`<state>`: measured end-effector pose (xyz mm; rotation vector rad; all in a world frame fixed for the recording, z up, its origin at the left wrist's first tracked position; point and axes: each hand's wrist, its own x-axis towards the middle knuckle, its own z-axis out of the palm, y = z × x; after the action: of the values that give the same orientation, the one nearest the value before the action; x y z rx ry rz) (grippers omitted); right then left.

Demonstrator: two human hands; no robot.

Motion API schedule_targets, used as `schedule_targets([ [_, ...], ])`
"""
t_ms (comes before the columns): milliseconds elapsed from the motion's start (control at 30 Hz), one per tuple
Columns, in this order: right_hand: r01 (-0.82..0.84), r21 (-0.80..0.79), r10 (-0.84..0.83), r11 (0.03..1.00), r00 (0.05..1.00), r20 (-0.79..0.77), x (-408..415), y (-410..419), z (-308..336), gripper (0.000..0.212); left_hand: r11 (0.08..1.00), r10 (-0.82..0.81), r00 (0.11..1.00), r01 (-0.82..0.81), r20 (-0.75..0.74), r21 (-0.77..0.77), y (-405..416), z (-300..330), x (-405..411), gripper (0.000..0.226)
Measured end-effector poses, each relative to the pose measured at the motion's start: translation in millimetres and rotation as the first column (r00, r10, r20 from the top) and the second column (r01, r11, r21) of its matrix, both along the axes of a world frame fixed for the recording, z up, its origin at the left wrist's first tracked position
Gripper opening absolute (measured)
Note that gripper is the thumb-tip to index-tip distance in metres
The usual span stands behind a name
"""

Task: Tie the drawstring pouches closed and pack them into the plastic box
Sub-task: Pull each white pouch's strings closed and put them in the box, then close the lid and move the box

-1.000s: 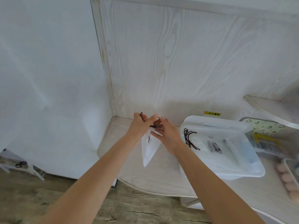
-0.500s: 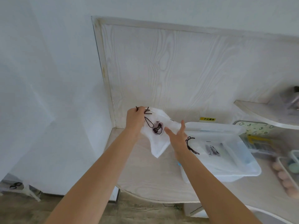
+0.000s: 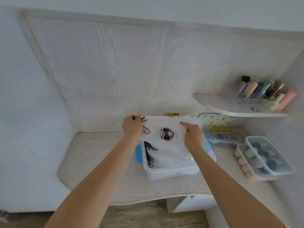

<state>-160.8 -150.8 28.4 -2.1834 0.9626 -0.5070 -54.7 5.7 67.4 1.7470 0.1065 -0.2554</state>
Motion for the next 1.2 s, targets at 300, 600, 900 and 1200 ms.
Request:
schedule_targets([
  [300, -0.246, 0.058, 0.247, 0.967, 0.867, -0.434, -22.8, -52.3, -36.6, 0.062, 0.568, -0.498, 0.837, 0.117, 0.227, 0.815, -56.1, -60.3, -43.4, 0.050],
  [600, -0.385, 0.117, 0.374, 0.916, 0.708, -0.599, -10.1, -65.2, -59.0, 0.073, 0.026, -0.852, 0.524, -0.007, 0.025, 1.000, -67.3, -87.7, -37.5, 0.030],
  [900, -0.403, 0.094, 0.340, 0.910, 0.597, -0.726, 1.4, -58.7, -76.8, 0.093, -0.055, -0.720, 0.631, 0.363, -0.288, 0.930, -67.5, -91.8, -34.0, 0.041],
  [1200, -0.455, -0.197, 0.178, 0.868, 0.657, -0.733, 0.8, -57.4, -37.0, 0.038, 0.085, -0.800, 0.599, 0.161, -0.028, 0.983, -66.1, -67.6, -19.1, 0.040],
])
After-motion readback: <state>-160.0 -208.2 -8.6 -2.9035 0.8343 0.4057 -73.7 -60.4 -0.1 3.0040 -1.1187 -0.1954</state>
